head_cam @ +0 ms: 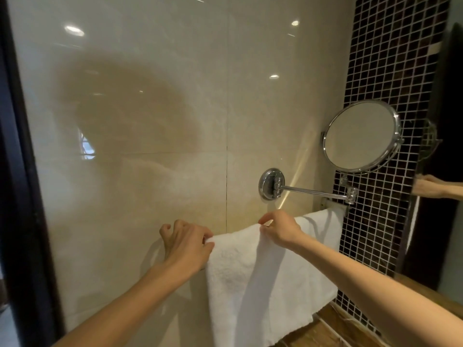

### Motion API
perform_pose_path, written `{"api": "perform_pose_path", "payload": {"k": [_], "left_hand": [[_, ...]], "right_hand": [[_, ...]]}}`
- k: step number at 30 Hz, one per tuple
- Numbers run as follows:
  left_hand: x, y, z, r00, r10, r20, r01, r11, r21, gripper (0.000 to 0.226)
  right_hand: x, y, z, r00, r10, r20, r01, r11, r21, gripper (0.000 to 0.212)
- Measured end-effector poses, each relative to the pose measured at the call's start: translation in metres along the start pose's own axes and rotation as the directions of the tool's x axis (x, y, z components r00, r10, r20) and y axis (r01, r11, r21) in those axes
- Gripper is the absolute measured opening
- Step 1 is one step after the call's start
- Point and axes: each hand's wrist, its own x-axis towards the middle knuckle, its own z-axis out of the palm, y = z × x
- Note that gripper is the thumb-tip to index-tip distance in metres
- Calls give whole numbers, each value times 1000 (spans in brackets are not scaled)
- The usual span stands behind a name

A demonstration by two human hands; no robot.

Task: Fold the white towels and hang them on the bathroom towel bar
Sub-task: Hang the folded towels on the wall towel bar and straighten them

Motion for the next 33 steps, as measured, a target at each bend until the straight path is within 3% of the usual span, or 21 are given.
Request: {"api": "perform_pose_path", "payload": {"k": [3, 6, 8, 10, 20, 31, 33], "left_hand": [[0, 0, 2, 1000, 17, 11, -17, 999, 35, 25], [0, 1, 5, 997, 74, -12, -74, 997, 38, 30], [0, 4, 6, 992, 121, -25, -120, 992, 50, 28], [-2, 7, 5, 989, 150, -11, -148, 984, 95, 26], [-9, 8, 7, 991, 135, 4, -133, 968, 214, 27], [-8, -2, 9, 988, 155, -13, -151, 976, 159, 23], [-8, -3, 8, 987, 159, -8, -156, 977, 146, 22]], "right_hand": [[-3, -4, 1, 990, -135, -41, 121, 961, -247, 25], [-8, -10, 5, 937, -348, 19, 340, 900, -274, 30], [-12, -15, 13, 867, -486, 114, 494, 804, -329, 27], [-14, -18, 21, 821, -543, 177, 567, 738, -366, 27], [-22, -16, 41, 794, -593, 137, 608, 781, -143, 34], [-23, -20, 37, 766, -616, 182, 639, 761, -113, 30], [-18, -16, 32, 779, -596, 196, 625, 762, -170, 37]]}}
